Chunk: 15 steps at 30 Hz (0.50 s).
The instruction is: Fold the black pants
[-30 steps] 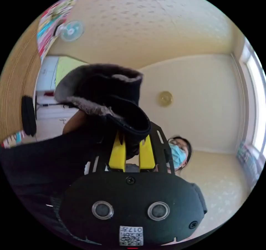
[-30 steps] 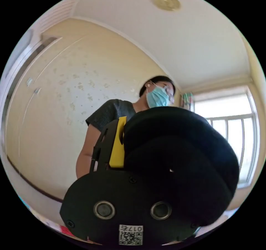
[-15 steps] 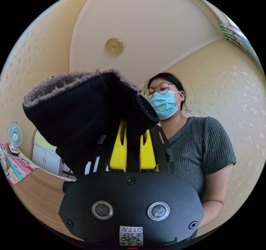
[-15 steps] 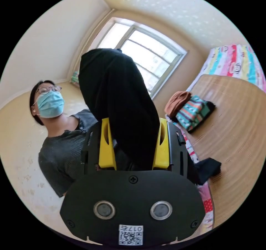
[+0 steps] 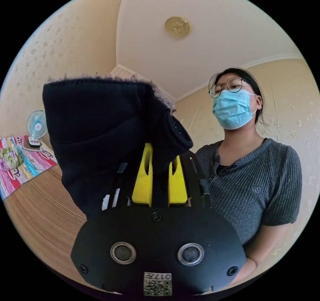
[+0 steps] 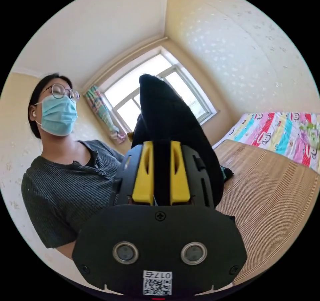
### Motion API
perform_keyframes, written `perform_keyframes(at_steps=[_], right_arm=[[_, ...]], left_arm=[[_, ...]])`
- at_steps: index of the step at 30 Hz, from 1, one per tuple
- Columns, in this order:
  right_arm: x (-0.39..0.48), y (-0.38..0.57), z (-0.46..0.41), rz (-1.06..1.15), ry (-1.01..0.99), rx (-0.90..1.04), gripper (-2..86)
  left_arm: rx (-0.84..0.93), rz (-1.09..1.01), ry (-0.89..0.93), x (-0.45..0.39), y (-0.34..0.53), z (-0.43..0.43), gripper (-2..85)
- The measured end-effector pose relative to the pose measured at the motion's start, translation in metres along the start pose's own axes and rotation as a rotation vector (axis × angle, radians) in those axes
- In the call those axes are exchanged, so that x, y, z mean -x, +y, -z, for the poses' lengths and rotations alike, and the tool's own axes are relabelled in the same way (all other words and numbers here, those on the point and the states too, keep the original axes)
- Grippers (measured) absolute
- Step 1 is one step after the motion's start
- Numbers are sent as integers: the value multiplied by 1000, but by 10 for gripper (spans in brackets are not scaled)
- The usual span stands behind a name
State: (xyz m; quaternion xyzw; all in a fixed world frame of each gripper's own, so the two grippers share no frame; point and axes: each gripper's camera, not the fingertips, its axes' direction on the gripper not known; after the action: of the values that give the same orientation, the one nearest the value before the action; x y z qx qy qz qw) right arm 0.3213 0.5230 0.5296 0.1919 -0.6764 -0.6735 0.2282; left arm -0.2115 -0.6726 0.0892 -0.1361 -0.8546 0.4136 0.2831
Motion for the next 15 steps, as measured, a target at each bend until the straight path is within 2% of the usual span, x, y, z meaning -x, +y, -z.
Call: perform_keyframes(at_steps=[1,6,7,9,12,15], right_arm=[[-2,5,7,-19,30,-14,54],[12,26,105,-228,627,-206,31],[19,25,116,-219,680,-237,30],[52,10,150,-135,855,-357,28],[91,-18,169,40,957,-517,28],[115,-57,166,229,1003,-612,28]], left_arm=[[4,6,-8,-1,0,-1,68],[126,41,-166,-11,-18,-25,72],[138,51,-176,-9,-20,-30,72],[141,95,-119,3,-27,-55,70],[113,140,-15,15,-32,-86,68],[143,122,-46,3,-51,-111,68]])
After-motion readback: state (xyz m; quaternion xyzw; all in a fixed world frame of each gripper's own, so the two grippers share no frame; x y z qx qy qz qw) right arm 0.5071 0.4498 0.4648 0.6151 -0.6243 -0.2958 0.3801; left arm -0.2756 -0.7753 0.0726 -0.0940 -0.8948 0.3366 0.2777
